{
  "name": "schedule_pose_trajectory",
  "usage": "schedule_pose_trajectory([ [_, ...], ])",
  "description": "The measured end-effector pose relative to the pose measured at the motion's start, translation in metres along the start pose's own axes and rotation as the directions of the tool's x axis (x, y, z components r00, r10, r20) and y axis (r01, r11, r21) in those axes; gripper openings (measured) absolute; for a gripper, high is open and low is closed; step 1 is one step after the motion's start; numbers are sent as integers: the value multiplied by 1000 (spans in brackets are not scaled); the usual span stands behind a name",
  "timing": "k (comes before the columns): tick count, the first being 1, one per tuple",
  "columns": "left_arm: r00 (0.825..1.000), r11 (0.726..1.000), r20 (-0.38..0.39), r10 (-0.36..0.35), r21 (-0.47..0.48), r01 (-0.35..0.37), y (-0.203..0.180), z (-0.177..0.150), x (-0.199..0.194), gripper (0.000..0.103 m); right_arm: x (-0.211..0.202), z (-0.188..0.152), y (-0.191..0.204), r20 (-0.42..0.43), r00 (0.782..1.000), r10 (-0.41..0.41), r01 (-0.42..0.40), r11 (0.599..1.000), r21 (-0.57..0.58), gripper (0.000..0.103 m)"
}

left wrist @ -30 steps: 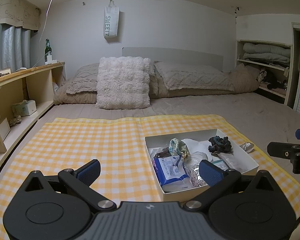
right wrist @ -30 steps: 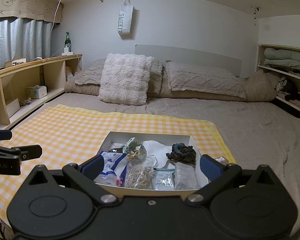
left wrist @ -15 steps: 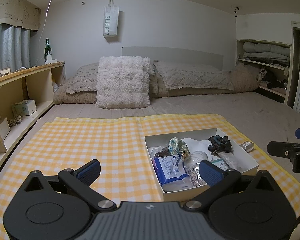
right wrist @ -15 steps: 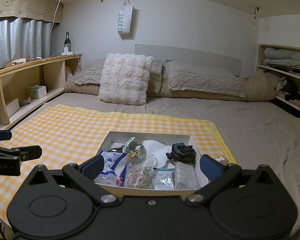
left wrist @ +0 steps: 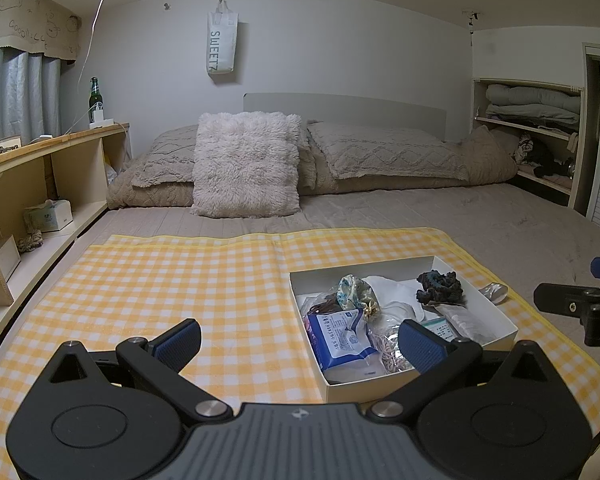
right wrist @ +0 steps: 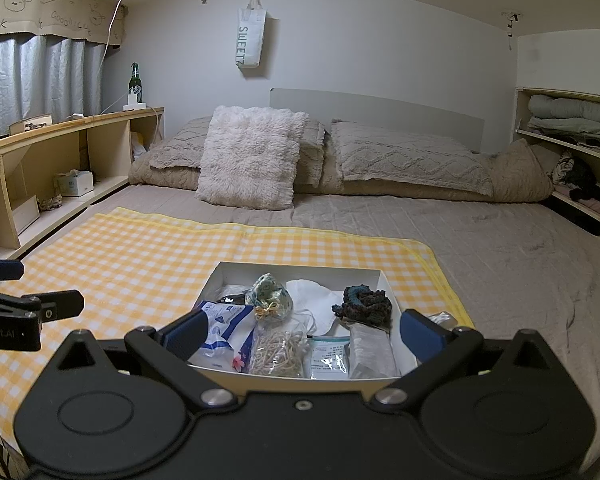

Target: Organize soft objects

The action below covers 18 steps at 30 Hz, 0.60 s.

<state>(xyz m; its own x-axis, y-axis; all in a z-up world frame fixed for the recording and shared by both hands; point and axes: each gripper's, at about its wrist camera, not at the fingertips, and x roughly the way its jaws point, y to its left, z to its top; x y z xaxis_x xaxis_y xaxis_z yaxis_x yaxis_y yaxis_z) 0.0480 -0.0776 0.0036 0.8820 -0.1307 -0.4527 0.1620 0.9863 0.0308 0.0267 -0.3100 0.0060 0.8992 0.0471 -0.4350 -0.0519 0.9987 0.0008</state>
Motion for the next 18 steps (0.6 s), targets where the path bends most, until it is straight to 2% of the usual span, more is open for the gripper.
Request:
schedule_pose_trajectory([
  [18,1000,1000,-4,-1,-4,1,1,-3,0,103,0,0,0,0,1000,2,-2,1000,-1,103],
])
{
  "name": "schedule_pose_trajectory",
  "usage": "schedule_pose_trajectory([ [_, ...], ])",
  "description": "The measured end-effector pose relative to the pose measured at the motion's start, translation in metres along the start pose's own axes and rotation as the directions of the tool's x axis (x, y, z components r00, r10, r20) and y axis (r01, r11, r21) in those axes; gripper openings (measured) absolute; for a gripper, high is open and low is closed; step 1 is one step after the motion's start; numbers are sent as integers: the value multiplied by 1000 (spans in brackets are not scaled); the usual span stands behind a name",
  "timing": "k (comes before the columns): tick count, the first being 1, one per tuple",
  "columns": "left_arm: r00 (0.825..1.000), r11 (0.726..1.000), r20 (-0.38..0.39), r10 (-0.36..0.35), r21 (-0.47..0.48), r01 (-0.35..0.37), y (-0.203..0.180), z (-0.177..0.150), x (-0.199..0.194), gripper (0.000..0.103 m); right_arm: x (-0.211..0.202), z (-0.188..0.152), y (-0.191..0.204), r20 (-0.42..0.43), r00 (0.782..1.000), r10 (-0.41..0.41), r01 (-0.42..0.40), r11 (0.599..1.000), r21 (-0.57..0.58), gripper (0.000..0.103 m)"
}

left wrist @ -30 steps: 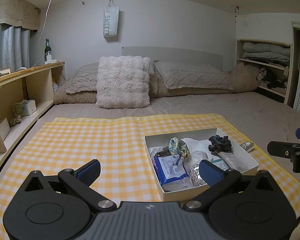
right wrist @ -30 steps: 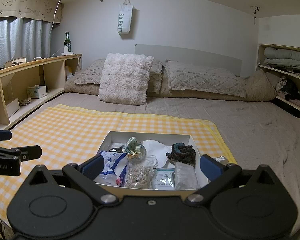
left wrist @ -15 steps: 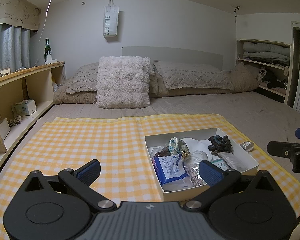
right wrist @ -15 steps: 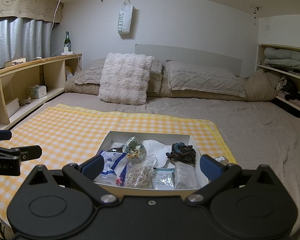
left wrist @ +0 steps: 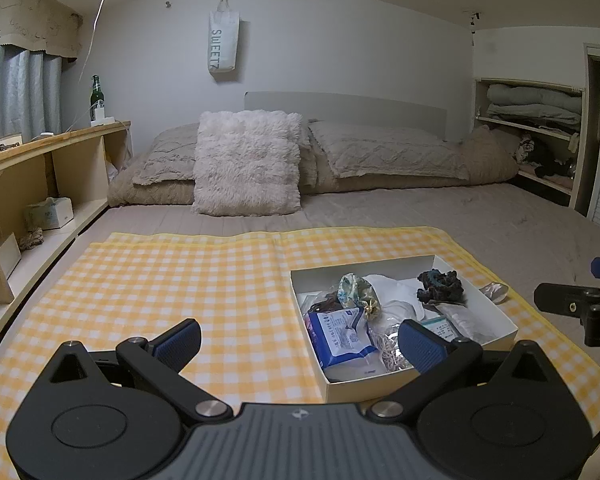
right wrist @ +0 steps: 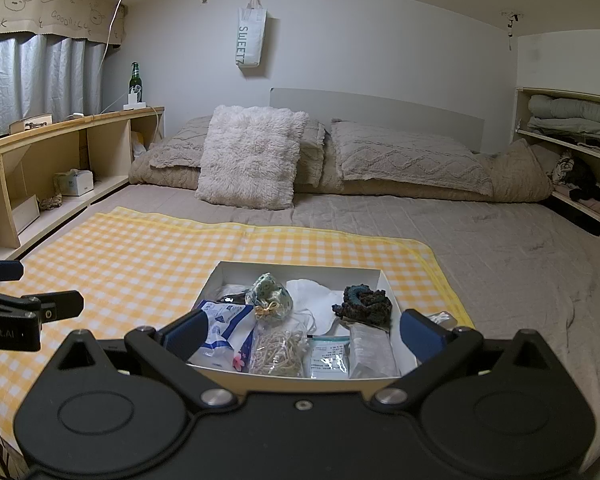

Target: Organize soft objects

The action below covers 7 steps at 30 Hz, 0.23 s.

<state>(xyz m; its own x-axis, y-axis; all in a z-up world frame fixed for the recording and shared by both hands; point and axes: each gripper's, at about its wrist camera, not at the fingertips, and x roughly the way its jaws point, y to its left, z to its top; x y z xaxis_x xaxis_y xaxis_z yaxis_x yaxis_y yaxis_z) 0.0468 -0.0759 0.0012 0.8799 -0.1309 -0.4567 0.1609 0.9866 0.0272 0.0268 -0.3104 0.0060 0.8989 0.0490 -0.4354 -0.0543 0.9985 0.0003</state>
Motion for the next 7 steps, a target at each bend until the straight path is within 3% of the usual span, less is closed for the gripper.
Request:
schedule_pose_trajectory([
  [7,1000,1000,-7,1,4,-1,1,0,0,103,0,0,0,0,1000,-2,2,1000,1,103],
])
